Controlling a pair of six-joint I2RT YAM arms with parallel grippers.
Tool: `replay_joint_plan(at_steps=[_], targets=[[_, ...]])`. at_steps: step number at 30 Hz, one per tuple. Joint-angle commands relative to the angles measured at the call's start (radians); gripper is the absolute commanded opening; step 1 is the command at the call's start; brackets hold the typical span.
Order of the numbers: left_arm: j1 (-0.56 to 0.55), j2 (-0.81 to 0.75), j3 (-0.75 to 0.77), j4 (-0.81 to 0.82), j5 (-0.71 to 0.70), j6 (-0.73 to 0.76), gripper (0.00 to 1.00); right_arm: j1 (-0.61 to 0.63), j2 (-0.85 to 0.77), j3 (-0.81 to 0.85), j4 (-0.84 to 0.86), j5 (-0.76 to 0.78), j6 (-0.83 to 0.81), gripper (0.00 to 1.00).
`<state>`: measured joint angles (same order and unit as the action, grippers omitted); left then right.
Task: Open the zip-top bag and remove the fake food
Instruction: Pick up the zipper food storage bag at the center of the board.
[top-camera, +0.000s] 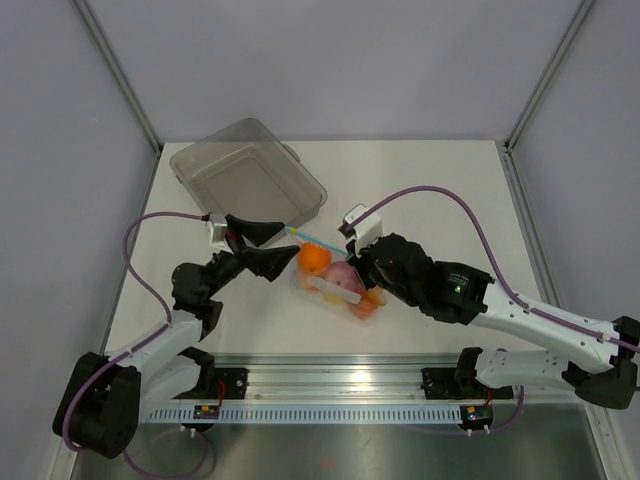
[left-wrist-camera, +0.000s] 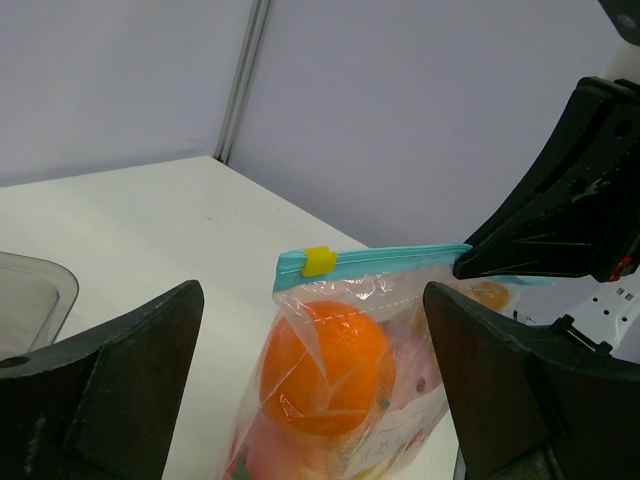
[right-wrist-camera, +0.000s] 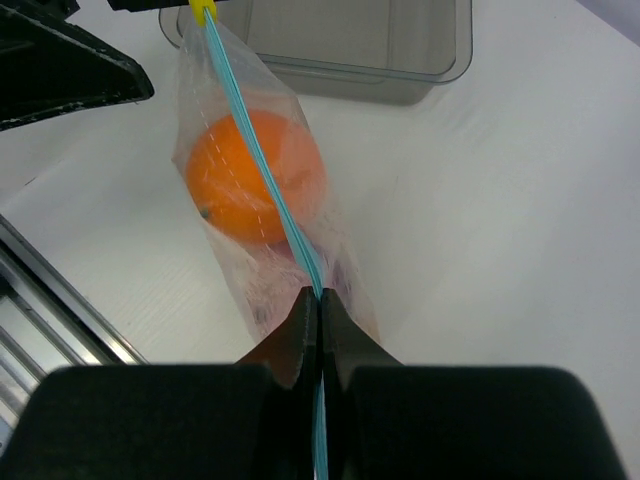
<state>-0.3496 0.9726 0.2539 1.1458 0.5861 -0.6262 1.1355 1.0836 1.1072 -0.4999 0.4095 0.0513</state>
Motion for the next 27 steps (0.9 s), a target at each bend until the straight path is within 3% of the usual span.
replay_joint_plan(at_steps=[1,5,18,27], targets=[[-0.014,0.017,0.044,0.055,0.029,0.059,0.91,-0.006,-0.044,0.026,0.040,-0.031,-0.014,0.00],[-0.028,0.040,0.054,0.043,0.040,0.069,0.81,-0.008,-0.054,0.028,0.044,-0.029,-0.015,0.00],[-0.038,0.087,0.070,0.107,0.092,0.039,0.70,-0.006,-0.056,0.025,0.049,-0.054,-0.016,0.00],[-0.038,0.080,0.080,0.103,0.110,0.016,0.46,-0.008,-0.044,0.019,0.052,-0.052,-0.016,0.00]])
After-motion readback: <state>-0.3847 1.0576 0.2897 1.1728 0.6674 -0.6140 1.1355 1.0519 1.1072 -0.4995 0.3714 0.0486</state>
